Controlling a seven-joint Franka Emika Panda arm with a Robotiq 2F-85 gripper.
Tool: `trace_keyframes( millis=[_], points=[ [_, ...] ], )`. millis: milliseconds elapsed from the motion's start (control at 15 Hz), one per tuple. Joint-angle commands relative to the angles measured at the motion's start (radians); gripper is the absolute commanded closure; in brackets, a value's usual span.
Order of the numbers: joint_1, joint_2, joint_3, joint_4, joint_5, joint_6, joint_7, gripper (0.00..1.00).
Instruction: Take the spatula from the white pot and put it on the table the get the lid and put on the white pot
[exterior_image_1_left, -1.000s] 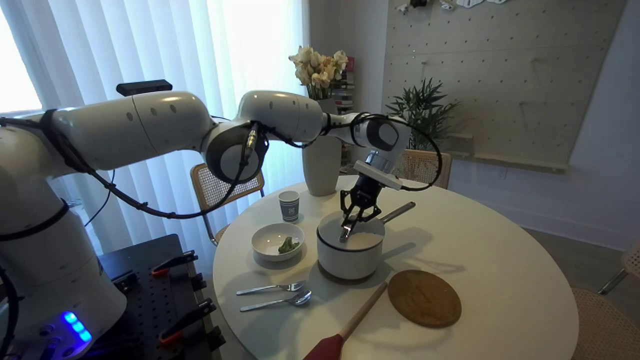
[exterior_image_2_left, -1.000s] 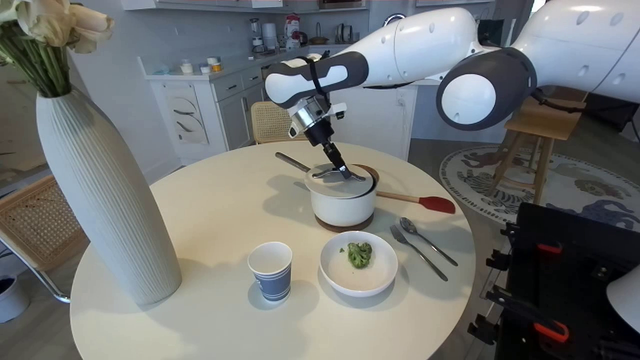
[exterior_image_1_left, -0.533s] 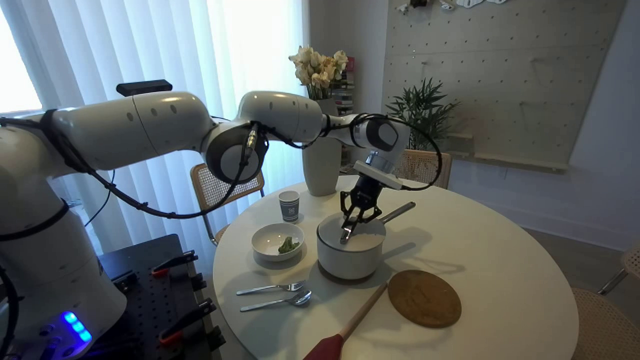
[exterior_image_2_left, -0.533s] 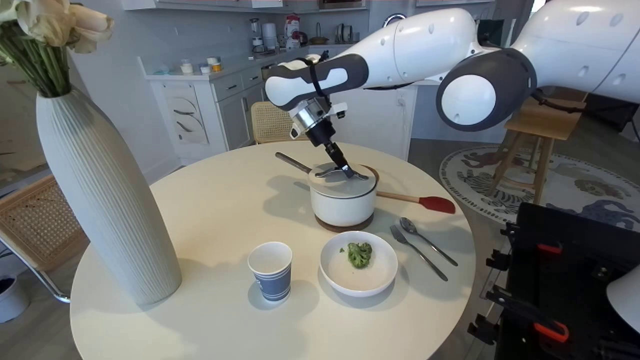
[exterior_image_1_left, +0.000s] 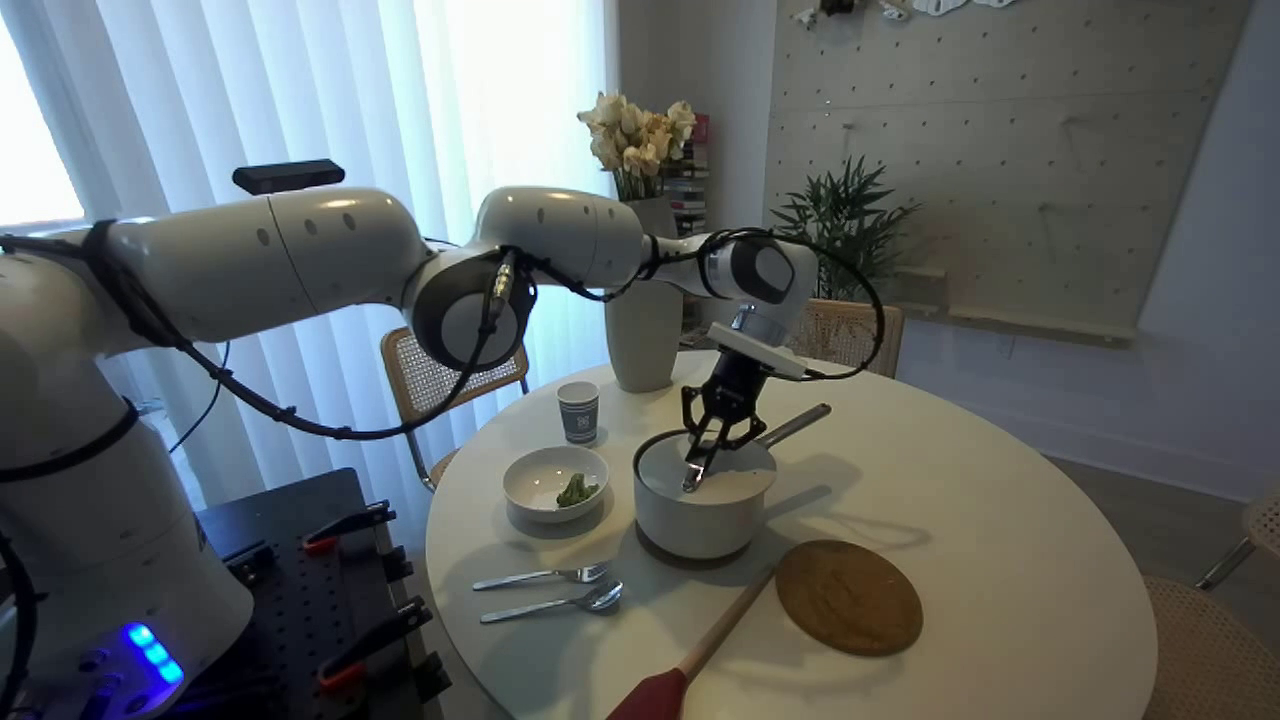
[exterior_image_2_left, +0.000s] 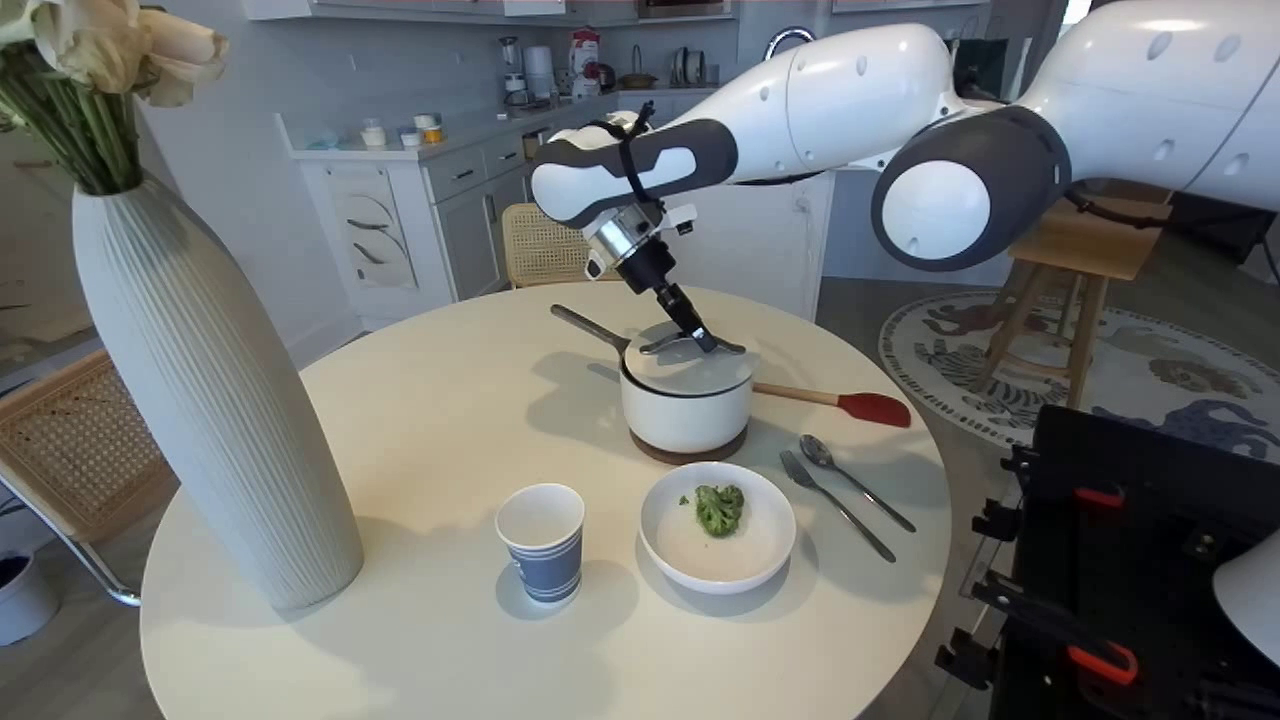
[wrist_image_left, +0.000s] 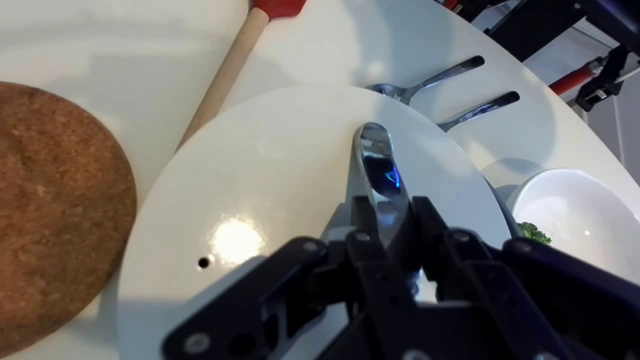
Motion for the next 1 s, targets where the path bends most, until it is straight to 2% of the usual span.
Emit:
trace_keyframes(
  millis=[0,933],
  points=[
    [0.0,0.02,-0.012,0.021,0.01,-0.018,-0.035,0.94],
    [-0.017,0.011,0.017,0.017,0.066,-0.01,-0.071,0.94]
  ],
)
